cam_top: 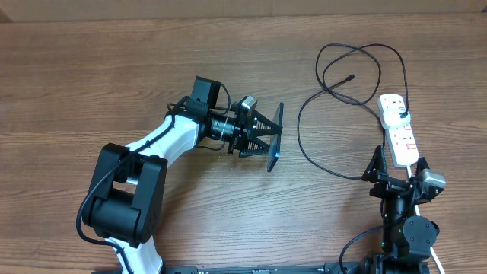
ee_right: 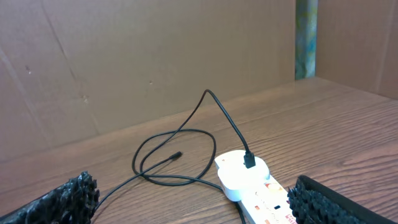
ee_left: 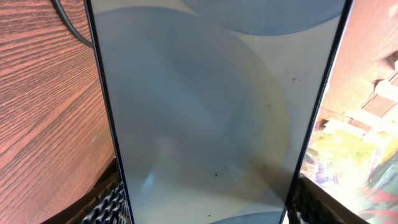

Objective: Plug charger to phone and switch on socket
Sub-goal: 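Carry the upright smartphone rightward toward the table centre with left gripper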

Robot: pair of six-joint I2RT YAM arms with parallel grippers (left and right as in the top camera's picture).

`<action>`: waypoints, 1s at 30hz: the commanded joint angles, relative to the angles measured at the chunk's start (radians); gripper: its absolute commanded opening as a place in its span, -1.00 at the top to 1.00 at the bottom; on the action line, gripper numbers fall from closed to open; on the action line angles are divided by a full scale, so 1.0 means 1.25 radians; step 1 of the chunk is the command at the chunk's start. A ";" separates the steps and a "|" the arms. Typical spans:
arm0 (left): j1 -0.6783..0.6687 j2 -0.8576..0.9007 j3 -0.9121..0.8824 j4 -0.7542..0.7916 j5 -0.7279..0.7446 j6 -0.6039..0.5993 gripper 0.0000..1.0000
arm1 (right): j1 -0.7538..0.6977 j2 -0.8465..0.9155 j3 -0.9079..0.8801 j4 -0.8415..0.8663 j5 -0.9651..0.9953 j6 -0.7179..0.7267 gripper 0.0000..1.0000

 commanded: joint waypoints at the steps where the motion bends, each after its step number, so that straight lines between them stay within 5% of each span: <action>1: -0.004 0.005 0.000 0.006 0.042 -0.011 0.28 | 0.002 -0.006 -0.009 0.002 0.002 -0.004 -1.00; 30: -0.004 -0.002 0.000 0.020 0.074 -0.011 0.48 | 0.002 -0.006 -0.009 0.002 0.002 -0.004 -1.00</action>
